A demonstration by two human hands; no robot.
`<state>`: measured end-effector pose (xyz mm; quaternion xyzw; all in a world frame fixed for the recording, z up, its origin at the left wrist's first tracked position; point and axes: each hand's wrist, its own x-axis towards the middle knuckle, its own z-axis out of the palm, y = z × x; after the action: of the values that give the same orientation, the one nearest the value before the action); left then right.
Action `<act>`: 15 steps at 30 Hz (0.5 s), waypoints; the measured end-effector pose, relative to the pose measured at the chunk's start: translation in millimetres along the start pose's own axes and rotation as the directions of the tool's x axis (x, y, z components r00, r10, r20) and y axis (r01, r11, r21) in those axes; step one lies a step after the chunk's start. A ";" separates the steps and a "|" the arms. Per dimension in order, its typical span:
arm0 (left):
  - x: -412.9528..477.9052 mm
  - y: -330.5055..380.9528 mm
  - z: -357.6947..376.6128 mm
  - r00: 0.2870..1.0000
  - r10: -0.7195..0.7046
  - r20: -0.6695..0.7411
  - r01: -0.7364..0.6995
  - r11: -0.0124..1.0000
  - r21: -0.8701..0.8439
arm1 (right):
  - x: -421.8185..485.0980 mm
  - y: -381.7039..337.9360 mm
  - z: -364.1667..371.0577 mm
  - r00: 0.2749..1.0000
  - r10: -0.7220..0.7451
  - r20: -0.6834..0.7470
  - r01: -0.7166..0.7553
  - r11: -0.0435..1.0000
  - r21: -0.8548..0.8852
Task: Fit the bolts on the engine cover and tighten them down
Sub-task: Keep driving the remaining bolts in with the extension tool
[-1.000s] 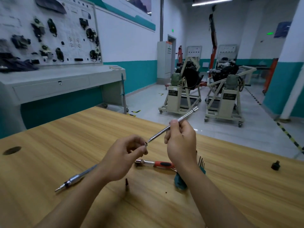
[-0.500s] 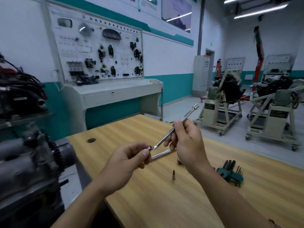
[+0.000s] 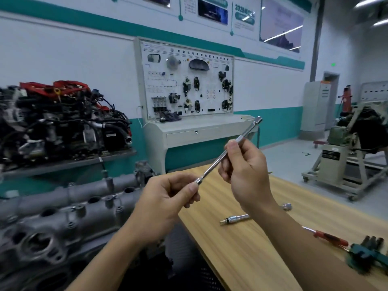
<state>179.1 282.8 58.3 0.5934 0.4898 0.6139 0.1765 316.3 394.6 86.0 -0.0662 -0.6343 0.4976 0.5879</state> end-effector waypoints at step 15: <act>19.1 48.4 -102.9 0.990 -0.111 0.087 0.043 0.827 0.561 | 48.3 11.1 125.4 0.958 -0.081 0.276 0.091 0.996 -0.021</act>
<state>99.5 235.5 127.0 0.6334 0.6598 0.4015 0.0486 194.5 363.1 134.3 0.0213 -0.7204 0.4652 0.5141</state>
